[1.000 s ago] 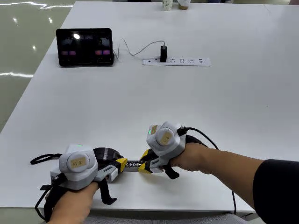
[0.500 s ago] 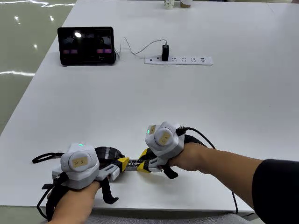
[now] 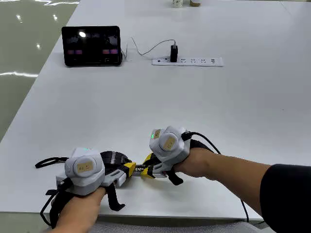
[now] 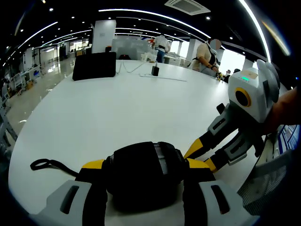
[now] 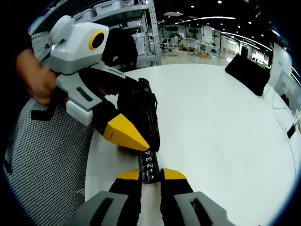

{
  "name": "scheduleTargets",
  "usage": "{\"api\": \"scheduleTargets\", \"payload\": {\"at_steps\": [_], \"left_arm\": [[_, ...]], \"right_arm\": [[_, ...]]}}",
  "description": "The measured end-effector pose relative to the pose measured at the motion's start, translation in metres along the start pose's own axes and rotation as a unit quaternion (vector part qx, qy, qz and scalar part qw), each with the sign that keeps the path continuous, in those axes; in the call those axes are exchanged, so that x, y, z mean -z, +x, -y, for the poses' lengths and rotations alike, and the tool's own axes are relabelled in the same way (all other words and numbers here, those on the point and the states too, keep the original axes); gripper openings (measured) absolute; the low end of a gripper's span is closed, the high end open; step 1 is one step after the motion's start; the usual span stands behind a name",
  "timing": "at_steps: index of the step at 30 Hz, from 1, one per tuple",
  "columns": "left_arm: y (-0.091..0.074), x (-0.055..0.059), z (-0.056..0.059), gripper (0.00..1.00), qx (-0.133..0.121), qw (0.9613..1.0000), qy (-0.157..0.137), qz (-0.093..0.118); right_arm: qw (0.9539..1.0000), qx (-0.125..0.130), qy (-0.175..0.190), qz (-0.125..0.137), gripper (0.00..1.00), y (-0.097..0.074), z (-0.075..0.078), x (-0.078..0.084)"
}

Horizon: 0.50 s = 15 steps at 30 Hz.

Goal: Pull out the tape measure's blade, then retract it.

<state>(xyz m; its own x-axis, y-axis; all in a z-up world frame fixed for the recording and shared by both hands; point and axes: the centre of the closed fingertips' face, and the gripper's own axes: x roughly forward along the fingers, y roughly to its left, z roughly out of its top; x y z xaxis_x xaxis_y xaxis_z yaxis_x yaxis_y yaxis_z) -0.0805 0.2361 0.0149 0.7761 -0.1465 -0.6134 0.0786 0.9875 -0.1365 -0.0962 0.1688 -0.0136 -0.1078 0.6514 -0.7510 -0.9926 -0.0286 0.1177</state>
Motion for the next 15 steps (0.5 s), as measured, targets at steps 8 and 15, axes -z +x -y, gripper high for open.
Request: {"api": "scheduleTargets", "payload": {"at_steps": [8,15], "left_arm": [[0.0001,-0.0006,-0.001,0.6,0.0,1.0,-0.001,0.0],[0.0,-0.0006,-0.0015,0.6,0.001,1.0,-0.003,0.001]], "right_arm": [[1.0,0.0,-0.002,-0.003,0.12,0.0047,-0.0004,-0.0038],[1.0,0.001,-0.003,0.003,0.12,0.0084,-0.0014,-0.0076]]}}
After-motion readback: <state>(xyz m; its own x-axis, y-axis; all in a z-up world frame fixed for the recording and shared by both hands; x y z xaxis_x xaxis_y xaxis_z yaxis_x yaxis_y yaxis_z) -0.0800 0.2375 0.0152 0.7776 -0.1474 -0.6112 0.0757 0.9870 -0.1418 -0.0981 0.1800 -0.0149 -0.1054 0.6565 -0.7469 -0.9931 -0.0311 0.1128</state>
